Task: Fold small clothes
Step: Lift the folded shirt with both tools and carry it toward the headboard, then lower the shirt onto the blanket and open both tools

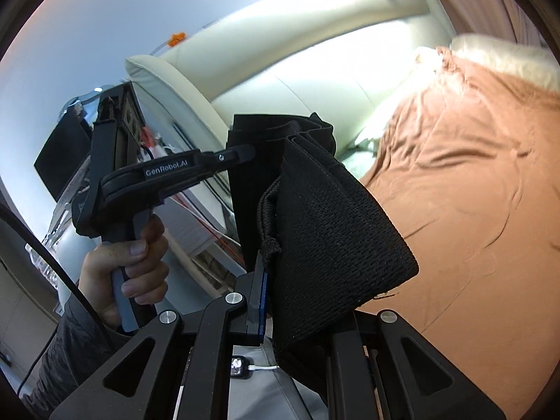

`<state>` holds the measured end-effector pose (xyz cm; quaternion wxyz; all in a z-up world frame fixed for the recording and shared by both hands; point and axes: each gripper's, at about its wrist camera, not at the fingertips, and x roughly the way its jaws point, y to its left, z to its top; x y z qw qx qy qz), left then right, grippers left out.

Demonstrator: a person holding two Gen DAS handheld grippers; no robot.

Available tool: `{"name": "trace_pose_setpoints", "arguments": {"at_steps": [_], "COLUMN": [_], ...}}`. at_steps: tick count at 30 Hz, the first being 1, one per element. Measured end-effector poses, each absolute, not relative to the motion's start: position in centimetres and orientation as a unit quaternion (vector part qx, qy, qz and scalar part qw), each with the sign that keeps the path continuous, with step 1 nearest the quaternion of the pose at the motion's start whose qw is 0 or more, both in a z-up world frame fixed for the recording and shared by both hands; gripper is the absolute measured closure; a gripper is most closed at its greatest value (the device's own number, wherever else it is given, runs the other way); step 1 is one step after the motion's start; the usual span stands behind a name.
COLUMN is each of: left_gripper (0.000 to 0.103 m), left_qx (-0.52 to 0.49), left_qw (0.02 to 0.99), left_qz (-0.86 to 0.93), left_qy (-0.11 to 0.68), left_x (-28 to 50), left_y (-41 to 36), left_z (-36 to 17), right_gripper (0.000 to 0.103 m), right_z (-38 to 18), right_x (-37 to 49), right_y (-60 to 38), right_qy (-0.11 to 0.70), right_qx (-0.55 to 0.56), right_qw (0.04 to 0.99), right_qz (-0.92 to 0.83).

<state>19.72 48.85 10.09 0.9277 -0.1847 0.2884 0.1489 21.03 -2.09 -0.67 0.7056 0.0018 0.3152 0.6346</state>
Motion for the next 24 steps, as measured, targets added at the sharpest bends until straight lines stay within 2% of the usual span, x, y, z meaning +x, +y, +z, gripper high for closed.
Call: {"name": "trace_pose_setpoints", "arguments": {"at_steps": [11,22,23,24], "left_gripper": [0.098,0.097,0.089,0.077], "left_qx": [-0.192,-0.184,-0.178,-0.179], "left_qw": [0.907,0.89,0.883,0.876], "left_qz": [0.178,0.208,0.225,0.236], "left_qy": [0.331,0.361,0.37,0.381], "left_x": [29.7,36.3,36.9,37.4], "left_y": [54.0,56.3,56.3,56.5], "left_z": [3.6,-2.1,-3.0,-3.8], "right_gripper": [0.096,0.095,0.094,0.091], "right_z": [-4.9,-9.3,-9.9,-10.6], "right_x": [37.3,49.4,50.5,51.7], "right_y": [-0.5,-0.3,-0.1,0.1], "right_qy": [0.377,0.424,0.432,0.443], "right_qx": [0.031,0.05,0.041,0.034], "right_qw": [0.693,0.71,0.719,0.723], "right_qz": [0.613,0.56,0.543,0.53]}}
